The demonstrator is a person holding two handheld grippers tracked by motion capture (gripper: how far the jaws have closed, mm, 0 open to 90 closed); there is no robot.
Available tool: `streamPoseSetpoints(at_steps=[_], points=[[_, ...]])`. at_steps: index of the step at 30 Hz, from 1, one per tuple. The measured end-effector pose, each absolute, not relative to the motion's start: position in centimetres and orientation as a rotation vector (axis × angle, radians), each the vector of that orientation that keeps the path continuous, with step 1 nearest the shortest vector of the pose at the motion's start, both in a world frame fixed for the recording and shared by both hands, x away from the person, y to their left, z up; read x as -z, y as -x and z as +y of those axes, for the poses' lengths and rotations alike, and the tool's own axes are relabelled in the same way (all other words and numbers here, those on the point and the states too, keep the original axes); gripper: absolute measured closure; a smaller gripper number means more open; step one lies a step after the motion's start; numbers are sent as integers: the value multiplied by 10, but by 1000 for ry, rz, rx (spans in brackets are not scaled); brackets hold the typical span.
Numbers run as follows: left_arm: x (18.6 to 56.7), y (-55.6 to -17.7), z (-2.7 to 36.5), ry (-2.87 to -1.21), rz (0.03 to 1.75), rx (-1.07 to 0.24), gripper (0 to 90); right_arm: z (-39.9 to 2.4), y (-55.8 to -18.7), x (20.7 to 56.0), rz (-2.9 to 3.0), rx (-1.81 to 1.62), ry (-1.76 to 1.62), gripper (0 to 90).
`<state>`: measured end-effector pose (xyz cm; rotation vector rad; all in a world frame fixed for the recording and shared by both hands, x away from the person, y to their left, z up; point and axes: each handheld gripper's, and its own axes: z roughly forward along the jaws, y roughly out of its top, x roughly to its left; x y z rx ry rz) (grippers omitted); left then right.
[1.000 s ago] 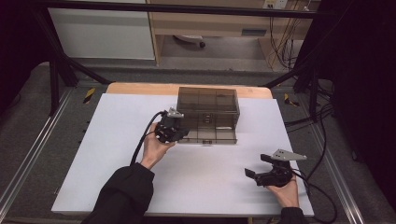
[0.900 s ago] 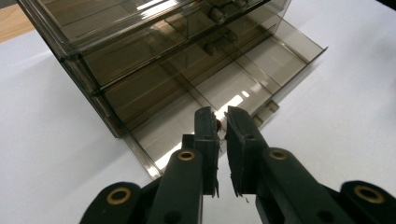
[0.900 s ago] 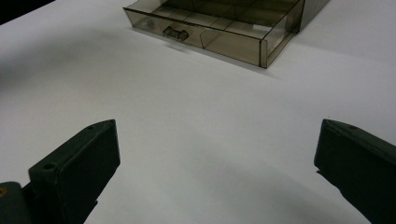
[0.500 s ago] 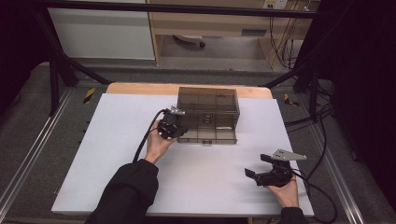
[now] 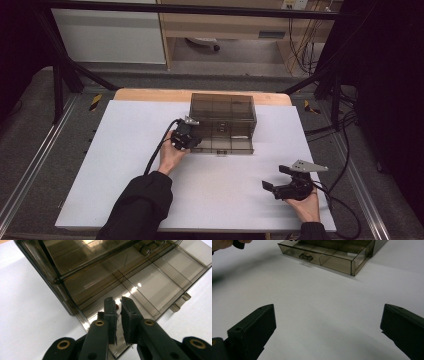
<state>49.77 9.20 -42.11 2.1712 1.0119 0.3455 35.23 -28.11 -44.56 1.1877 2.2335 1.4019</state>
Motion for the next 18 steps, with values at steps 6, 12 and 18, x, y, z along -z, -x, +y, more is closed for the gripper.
streamPoseSetpoints(at_steps=[6,12,18], points=[[427,-499,91,-2176,1018,-340,818,-281,-352,445,2233,-1402,-1189,6],[428,-499,91,-2171,1012,-344,797,-281,-352,445,2231,-1402,-1186,6],[421,-495,93,-2150,996,-339,696,-281,-352,445,2229,-1403,-1189,6]])
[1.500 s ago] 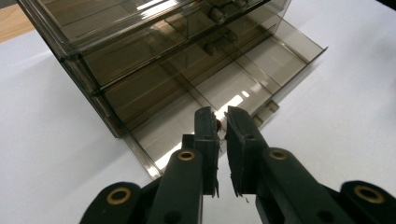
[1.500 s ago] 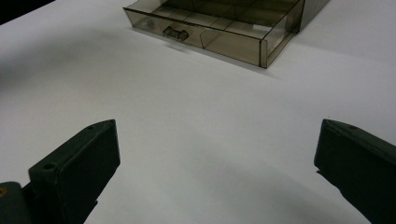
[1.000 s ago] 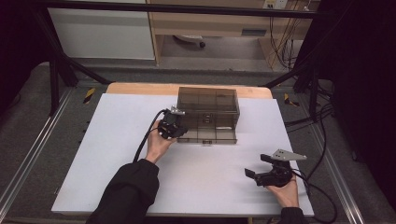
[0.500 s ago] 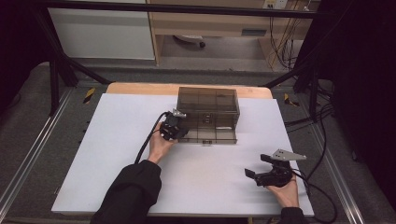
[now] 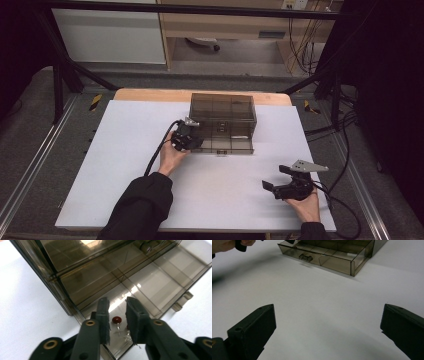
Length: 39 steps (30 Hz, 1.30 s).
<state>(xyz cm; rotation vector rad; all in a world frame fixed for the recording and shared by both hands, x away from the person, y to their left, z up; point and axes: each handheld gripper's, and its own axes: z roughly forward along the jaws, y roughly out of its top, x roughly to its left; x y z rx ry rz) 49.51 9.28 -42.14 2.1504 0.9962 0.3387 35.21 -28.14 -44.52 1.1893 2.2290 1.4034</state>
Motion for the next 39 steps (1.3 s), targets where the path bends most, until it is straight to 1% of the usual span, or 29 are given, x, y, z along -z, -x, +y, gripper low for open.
streamPoseSetpoints(at_steps=[5,9,18,23,26,32,39], points=[[409,-487,98,-2126,958,-336,604,-281,-352,445,2229,-1405,-1195,6],[402,-479,102,-2101,928,-302,495,-282,-352,445,2224,-1408,-1190,6],[397,-455,113,-2085,879,-293,278,-282,-352,445,2225,-1407,-1194,6],[395,-442,118,-2112,867,-330,153,-281,-352,445,2227,-1405,-1196,6],[395,-435,122,-2121,856,-334,114,-281,-352,445,2225,-1407,-1196,6],[398,-423,133,-2122,840,-324,88,-281,-352,445,2228,-1405,-1195,6],[406,-409,148,-2128,835,-319,79,-281,-352,445,2229,-1406,-1197,6]])
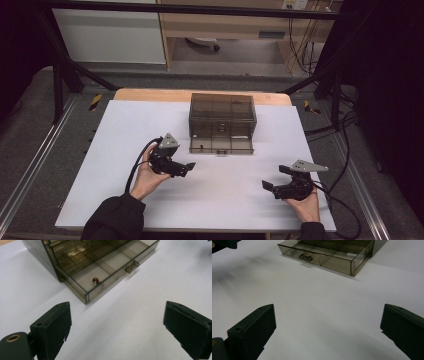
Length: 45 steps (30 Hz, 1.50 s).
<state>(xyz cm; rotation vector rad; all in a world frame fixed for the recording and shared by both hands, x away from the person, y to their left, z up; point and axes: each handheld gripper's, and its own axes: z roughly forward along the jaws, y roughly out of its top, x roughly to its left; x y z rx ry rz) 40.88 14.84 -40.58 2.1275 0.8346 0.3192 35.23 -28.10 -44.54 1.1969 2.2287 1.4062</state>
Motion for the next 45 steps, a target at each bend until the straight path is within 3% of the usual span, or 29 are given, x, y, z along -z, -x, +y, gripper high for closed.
streamPoseSetpoints(at_steps=[45], points=[[447,-358,281,-2012,983,-346,79,-279,-352,447,2244,-1390,-1202,6]])
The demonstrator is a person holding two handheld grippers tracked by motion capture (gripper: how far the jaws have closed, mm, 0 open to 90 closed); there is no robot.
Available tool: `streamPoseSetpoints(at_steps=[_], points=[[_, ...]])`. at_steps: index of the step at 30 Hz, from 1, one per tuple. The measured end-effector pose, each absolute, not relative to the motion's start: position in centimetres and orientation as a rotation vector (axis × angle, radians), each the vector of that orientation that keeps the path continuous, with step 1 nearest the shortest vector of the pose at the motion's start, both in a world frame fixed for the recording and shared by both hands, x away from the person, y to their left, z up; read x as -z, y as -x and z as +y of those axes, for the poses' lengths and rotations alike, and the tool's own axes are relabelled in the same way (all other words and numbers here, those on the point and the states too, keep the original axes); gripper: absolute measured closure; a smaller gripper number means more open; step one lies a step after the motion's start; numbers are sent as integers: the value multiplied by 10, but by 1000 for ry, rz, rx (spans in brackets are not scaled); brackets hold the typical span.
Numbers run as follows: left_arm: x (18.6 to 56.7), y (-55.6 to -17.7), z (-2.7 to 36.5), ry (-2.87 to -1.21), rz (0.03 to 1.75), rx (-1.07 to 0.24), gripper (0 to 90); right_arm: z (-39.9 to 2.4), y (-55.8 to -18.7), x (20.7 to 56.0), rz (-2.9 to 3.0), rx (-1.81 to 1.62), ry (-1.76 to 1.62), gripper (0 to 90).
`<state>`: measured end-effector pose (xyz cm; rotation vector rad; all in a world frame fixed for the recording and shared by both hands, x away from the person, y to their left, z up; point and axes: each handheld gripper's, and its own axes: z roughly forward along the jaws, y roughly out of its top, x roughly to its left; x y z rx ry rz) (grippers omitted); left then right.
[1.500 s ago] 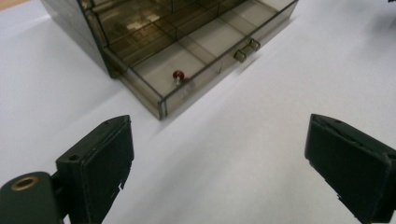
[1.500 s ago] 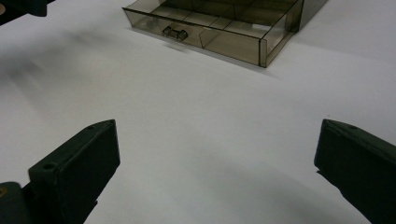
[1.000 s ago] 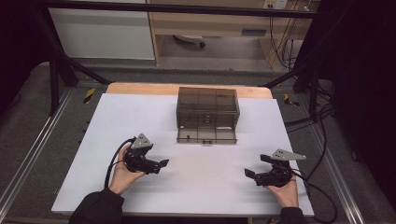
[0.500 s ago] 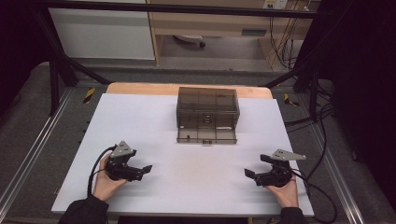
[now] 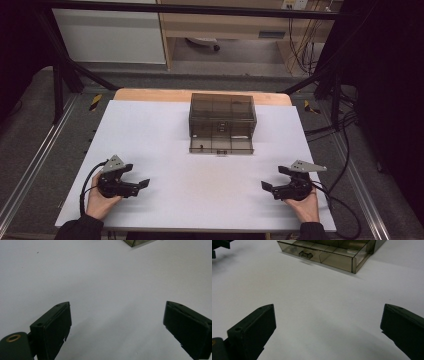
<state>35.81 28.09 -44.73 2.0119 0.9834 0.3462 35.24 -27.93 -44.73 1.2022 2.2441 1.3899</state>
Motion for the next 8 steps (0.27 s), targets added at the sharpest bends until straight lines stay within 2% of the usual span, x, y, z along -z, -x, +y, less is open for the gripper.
streamPoseSetpoints(at_steps=[8], points=[[450,-355,281,-2024,968,-343,79,-279,-353,447,2246,-1392,-1202,6]])
